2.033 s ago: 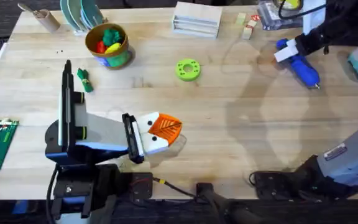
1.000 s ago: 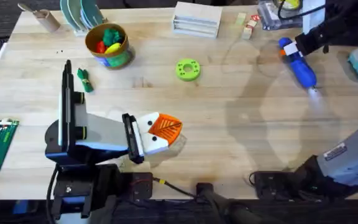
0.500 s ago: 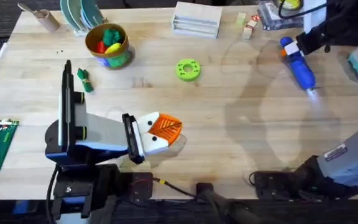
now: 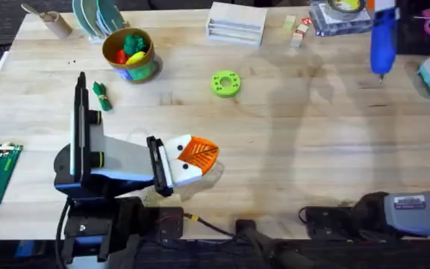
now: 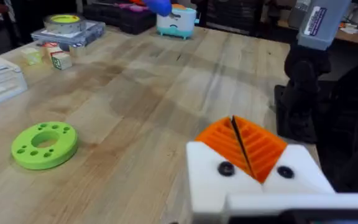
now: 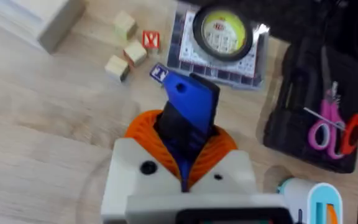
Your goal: Pick up the gripper from the table and insert it into the empty holder that is missing its gripper. Then pick up a screw, insert it into the mounting hole, and use the screwdriver to tighten it. Finally, clean up the table by picking up the vegetable and placing it into the bucket.
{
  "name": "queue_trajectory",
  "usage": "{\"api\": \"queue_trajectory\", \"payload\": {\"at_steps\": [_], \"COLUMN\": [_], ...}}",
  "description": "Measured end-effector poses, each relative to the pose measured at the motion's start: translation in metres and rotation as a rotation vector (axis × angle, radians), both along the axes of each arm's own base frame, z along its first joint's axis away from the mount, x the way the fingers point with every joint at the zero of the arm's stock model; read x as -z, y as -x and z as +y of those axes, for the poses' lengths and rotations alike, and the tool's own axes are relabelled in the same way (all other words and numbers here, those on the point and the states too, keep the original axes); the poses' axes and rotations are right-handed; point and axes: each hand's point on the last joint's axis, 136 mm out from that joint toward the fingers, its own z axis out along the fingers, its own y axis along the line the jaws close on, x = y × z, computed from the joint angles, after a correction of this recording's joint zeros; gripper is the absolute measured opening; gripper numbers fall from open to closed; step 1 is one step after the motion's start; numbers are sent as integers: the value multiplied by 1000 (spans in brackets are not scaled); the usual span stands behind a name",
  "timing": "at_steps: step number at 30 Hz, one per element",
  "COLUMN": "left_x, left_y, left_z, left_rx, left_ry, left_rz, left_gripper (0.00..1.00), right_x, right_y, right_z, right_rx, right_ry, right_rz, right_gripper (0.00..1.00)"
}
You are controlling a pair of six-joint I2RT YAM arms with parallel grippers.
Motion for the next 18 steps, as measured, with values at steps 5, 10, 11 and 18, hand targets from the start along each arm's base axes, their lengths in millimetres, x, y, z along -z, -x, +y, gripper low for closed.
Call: {"api": "queue_trajectory", "payload": {"at_steps": [5,10,11,18], "left_x": [0,0,0,0], "left_y": [0,0,0,0], "left_z": [0,0,0,0], "left_rx": [0,0,0,0], "left_ry": [0,0,0,0], "left_rz": [0,0,0,0], "left_gripper": [4,4,4,4], "right_x": [-56,-105,-112,-124], "right_y": [20,57,66,123], "right_z": [18,30,32,43], "right_rx": [15,38,44,61], "right_ry": [-23,-55,-62,-80], "right_rz": [-121,-216,-225,-252], "right_gripper": [41,41,41,41]}}
